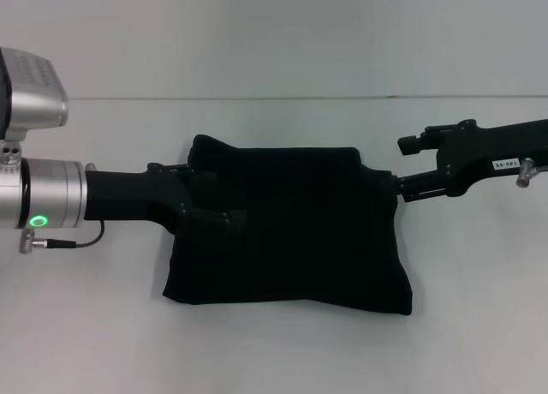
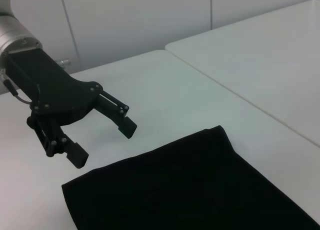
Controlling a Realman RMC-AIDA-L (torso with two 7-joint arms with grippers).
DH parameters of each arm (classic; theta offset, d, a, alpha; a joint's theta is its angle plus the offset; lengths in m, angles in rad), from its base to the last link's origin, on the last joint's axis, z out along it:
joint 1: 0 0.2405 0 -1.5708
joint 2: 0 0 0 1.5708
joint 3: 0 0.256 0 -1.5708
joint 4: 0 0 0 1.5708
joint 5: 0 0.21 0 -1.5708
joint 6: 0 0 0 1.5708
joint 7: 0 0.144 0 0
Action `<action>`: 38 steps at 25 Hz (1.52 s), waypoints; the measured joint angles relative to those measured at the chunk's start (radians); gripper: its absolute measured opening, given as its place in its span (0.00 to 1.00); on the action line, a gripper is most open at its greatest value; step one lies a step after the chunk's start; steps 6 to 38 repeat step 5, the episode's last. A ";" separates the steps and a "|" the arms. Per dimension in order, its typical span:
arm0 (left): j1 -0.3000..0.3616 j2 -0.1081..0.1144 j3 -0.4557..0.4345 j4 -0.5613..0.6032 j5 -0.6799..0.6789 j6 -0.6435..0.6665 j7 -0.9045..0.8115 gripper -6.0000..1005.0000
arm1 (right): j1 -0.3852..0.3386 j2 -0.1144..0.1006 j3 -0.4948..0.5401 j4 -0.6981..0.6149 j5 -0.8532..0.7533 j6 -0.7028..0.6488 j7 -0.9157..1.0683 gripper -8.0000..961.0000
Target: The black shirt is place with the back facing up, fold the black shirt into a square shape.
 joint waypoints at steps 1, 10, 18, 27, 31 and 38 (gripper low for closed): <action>0.001 0.000 0.000 0.000 0.000 -0.002 0.000 0.93 | -0.001 0.001 0.000 0.000 0.000 0.001 0.000 0.90; 0.008 -0.005 0.000 0.000 0.000 -0.020 -0.001 0.93 | -0.006 0.005 0.000 0.003 -0.002 0.017 0.001 0.90; 0.008 -0.005 0.000 0.000 0.000 -0.020 -0.001 0.93 | -0.006 0.005 0.000 0.003 -0.002 0.017 0.001 0.90; 0.008 -0.005 0.000 0.000 0.000 -0.020 -0.001 0.93 | -0.006 0.005 0.000 0.003 -0.002 0.017 0.001 0.90; 0.008 -0.005 0.000 0.000 0.000 -0.020 -0.001 0.93 | -0.006 0.005 0.000 0.003 -0.002 0.017 0.001 0.90; 0.008 -0.005 0.000 0.000 0.000 -0.020 -0.001 0.93 | -0.006 0.005 0.000 0.003 -0.002 0.017 0.001 0.90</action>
